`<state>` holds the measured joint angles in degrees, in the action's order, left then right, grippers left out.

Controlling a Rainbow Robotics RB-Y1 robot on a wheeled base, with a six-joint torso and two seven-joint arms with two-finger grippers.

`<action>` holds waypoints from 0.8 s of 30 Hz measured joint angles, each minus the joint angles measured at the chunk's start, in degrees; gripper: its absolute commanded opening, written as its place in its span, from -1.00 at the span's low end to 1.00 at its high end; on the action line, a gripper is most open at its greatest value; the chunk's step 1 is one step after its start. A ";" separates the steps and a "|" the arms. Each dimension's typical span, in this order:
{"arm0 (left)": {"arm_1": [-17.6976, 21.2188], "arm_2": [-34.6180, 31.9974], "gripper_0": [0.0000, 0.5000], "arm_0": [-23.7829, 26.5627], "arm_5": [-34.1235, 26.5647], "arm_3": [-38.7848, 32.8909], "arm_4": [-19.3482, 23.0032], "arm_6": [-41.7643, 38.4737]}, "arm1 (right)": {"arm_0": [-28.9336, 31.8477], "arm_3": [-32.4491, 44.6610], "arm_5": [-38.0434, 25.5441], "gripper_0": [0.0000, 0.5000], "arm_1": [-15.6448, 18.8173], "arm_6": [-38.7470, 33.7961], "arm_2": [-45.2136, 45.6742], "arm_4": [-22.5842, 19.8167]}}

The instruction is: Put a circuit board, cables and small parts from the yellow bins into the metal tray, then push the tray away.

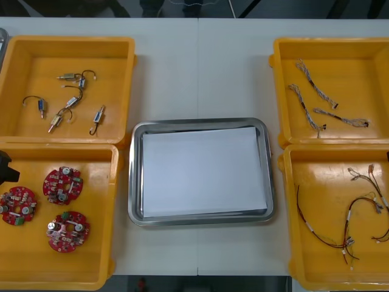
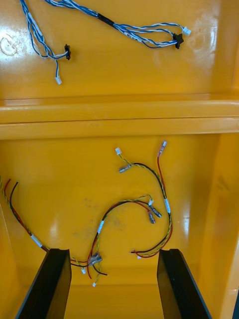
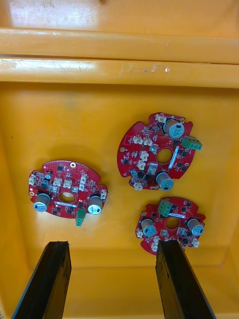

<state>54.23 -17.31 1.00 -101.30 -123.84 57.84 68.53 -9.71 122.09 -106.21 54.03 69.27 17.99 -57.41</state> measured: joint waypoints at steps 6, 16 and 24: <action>0.00 0.00 1.00 0.00 0.00 0.00 0.00 0.00 | 0.00 0.00 0.00 1.00 0.00 0.00 0.00 0.00; 0.00 0.00 1.00 0.00 0.00 0.00 0.00 0.00 | 0.00 0.00 0.00 1.00 0.00 0.00 0.00 0.00; 0.00 0.00 1.00 0.00 0.00 0.00 0.00 0.00 | 0.00 0.00 0.00 1.00 0.00 0.00 0.00 0.00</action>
<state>54.23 -17.31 1.00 -101.30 -123.84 57.84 68.53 -9.71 122.09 -106.21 54.03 69.27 17.99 -57.41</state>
